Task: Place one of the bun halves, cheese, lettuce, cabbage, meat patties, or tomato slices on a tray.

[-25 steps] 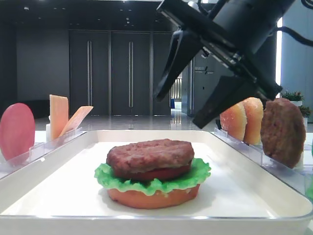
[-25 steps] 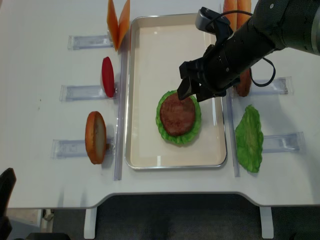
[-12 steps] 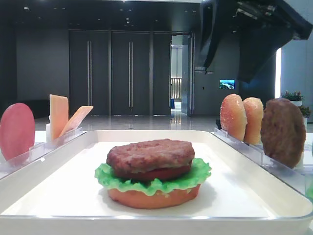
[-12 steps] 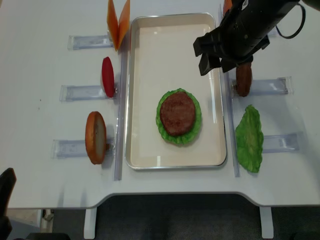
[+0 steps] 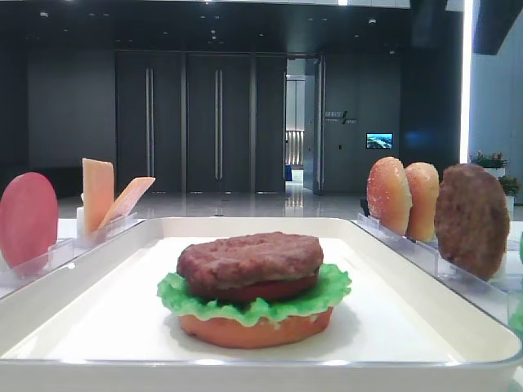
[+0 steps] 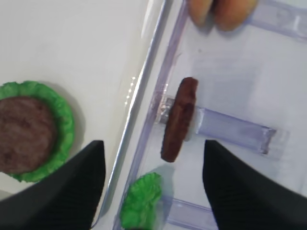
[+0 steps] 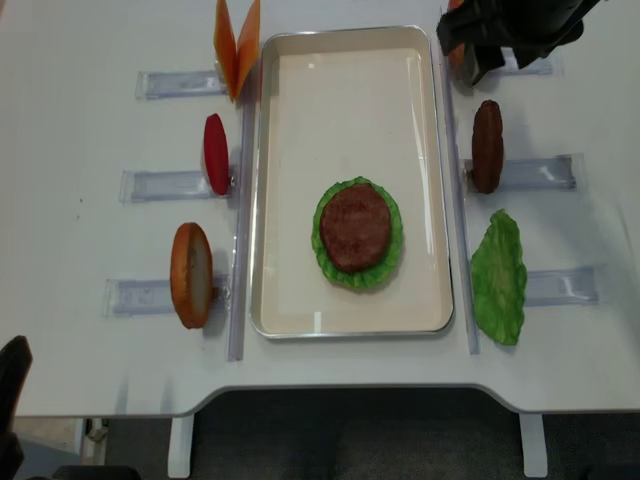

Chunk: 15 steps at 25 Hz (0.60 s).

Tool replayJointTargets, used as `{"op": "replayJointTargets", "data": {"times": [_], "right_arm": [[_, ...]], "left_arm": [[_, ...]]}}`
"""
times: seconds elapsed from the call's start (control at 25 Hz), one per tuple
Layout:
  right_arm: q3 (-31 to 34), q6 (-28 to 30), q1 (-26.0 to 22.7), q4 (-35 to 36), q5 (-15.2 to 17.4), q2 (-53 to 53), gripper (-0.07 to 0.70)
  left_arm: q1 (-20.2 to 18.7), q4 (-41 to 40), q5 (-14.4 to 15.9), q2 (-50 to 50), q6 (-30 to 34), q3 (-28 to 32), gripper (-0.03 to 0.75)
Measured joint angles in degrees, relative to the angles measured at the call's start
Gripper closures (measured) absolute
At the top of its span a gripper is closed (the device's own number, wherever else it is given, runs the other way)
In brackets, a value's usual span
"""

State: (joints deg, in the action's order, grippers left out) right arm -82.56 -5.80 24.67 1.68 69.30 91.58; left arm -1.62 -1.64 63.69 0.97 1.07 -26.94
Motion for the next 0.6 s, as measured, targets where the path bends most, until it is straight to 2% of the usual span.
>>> {"op": "replayJointTargets", "data": {"times": [0.24, 0.6], "right_arm": [[-1.9, 1.9, -9.0, -0.9, 0.4, -0.1, 0.208], [-1.9, 5.8, -25.9, 0.5, 0.4, -0.3, 0.208]], "left_arm": [[0.0, 0.1, 0.0, 0.0, 0.0, 0.0, 0.244], [0.0, 0.1, 0.0, 0.0, 0.0, 0.0, 0.244]]}}
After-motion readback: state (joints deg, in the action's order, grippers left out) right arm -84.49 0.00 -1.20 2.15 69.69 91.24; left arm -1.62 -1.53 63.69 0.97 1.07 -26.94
